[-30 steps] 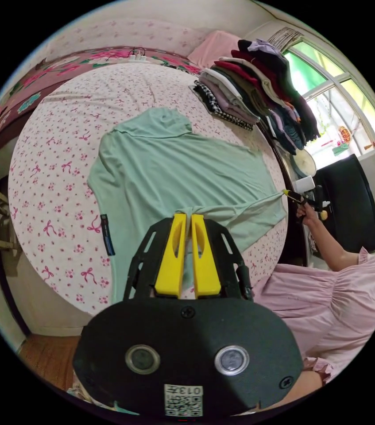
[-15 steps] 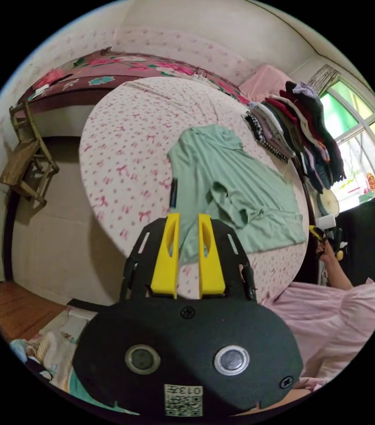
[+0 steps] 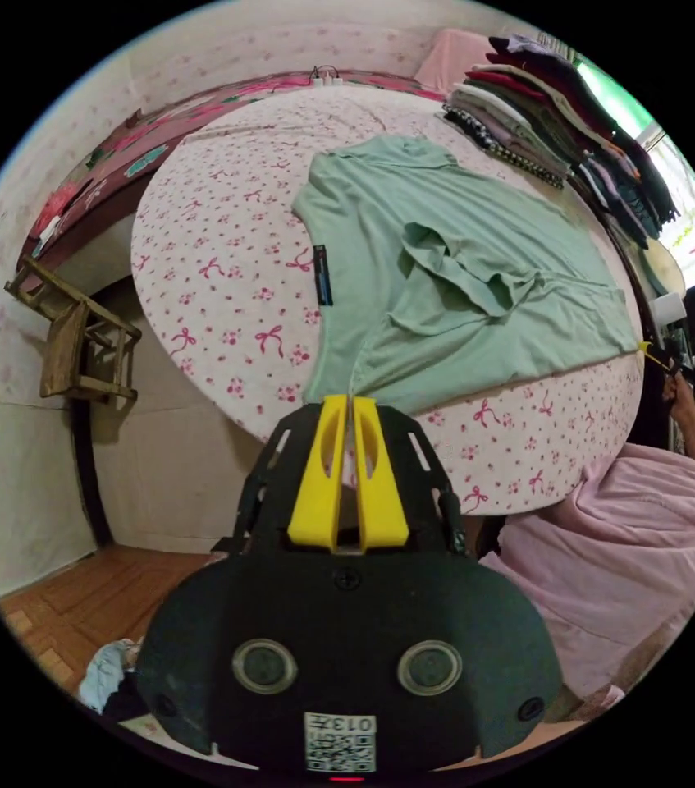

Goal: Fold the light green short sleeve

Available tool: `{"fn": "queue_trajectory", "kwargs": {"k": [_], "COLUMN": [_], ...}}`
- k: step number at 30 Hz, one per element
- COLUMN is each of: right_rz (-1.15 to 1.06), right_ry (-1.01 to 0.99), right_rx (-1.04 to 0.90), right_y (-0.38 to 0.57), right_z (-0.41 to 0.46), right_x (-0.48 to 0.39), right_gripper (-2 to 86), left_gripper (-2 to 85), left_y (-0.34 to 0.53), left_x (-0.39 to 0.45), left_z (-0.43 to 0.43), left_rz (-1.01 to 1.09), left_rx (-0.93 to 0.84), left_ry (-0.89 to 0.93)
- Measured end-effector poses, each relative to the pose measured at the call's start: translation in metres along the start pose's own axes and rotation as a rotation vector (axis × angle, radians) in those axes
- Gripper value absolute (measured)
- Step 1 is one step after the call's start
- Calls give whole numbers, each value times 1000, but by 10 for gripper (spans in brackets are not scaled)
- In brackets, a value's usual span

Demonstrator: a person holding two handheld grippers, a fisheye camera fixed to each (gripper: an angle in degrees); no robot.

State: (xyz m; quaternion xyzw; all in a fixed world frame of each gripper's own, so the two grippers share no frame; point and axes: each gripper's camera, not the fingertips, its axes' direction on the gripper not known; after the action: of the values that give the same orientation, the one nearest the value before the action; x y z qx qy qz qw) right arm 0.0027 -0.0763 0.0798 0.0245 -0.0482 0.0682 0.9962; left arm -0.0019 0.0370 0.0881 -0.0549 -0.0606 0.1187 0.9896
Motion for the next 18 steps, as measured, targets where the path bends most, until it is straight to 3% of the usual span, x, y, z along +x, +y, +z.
{"fn": "queue_trajectory", "kwargs": {"k": [6, 12, 18], "right_rz": [-17, 37, 78], "right_ry": [30, -5, -19], "right_rx": [-32, 12, -2], "right_y": [-3, 7, 13], "right_z": [6, -9, -9], "right_x": [-2, 12, 25], "right_gripper": [58, 72, 84], "left_gripper": [10, 73, 114], "left_y": [-12, 19, 21], "left_x": [-62, -83, -74], "left_z": [-16, -26, -4], "left_rz": [-174, -303, -342], "left_rx": [5, 130, 77], "left_ry": [53, 346, 331]}}
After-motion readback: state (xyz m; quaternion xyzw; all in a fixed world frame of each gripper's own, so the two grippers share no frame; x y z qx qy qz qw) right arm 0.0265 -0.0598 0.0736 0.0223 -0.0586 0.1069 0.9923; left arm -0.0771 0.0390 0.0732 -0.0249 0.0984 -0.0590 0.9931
